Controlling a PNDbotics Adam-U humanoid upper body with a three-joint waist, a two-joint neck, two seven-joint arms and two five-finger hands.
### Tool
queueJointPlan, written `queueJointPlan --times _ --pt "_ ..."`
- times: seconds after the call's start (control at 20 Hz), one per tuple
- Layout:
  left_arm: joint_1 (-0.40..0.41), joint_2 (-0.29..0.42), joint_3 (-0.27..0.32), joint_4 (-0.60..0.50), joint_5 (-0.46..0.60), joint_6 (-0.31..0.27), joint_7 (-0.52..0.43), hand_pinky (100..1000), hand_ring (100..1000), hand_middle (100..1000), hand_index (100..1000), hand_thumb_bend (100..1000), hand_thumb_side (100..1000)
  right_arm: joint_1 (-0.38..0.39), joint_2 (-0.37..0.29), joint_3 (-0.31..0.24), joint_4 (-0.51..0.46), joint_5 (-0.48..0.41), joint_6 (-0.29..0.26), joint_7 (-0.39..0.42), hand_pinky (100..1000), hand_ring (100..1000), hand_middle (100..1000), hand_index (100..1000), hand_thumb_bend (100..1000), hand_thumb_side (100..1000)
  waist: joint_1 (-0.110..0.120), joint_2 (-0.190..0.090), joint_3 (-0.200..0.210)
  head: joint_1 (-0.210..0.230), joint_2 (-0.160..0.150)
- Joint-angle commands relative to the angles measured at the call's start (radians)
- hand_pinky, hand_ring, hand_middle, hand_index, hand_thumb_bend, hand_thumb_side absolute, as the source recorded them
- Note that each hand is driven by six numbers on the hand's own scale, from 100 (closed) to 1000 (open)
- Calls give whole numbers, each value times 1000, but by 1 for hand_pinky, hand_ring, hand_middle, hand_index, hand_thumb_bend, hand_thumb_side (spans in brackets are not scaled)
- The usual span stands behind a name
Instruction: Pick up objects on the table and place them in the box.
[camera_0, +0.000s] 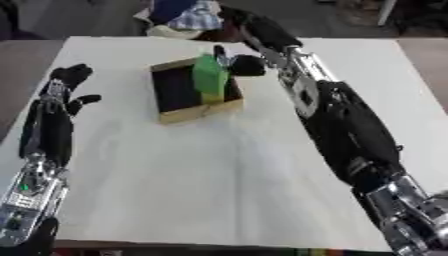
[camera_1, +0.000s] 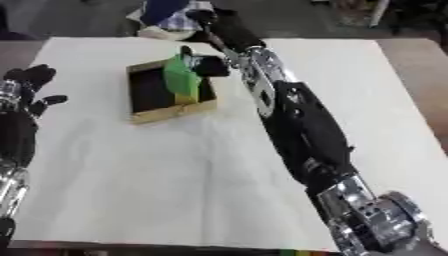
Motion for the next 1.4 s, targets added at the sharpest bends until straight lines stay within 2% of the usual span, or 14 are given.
queueJointPlan --times 0.05,0.2,0.45,0.65,0.75,0.8,0.9,1.05,1.2,1.4 --pt "-5 20 14 -12 -3 -4 6 719 936 766 817 100 926 11 -90 -24 -103 -112 16 -34 806 811 888 1000 100 614 8 -20 -4 11 5" --pt "-2 24 18 -15 -4 -7 13 719 935 765 816 100 923 61 -164 -48 -173 -242 41 -65 793 784 855 996 100 600 4 -17 -10 19 5" --pt "3 31 29 -21 -17 -11 29 718 934 764 812 100 918 171 -273 -89 -254 -466 79 -117 780 766 822 984 100 645 -1 -11 -25 35 5" --pt "8 35 36 -24 -26 -12 40 718 936 765 811 100 918 270 -324 -123 -313 -596 92 -155 774 756 807 980 100 678 -4 -6 -33 43 5" --pt "9 35 36 -24 -27 -11 42 718 936 765 811 100 918 286 -332 -126 -329 -624 97 -161 774 756 807 980 100 678 -4 -6 -34 44 5" --pt "9 36 38 -26 -29 -12 45 717 938 767 810 100 917 320 -336 -137 -340 -649 96 -171 767 740 782 977 100 749 -5 -2 -38 51 5" --pt "11 37 41 -30 -34 -13 50 717 939 768 810 100 916 396 -348 -156 -379 -719 88 -193 766 738 775 976 100 767 -8 3 -47 60 5" --pt "13 36 42 -37 -42 -15 56 716 940 769 809 100 915 470 -346 -175 -427 -782 85 -214 763 730 757 972 100 774 -12 9 -56 66 5" --pt "17 35 42 -44 -55 -17 58 717 941 771 809 100 911 528 -330 -191 -468 -814 87 -232 761 727 749 971 100 778 -13 14 -68 76 5" --pt "21 33 46 -56 -76 -20 63 716 942 771 808 100 908 568 -305 -199 -503 -835 93 -247 757 720 739 966 100 779 -13 20 -87 86 5"
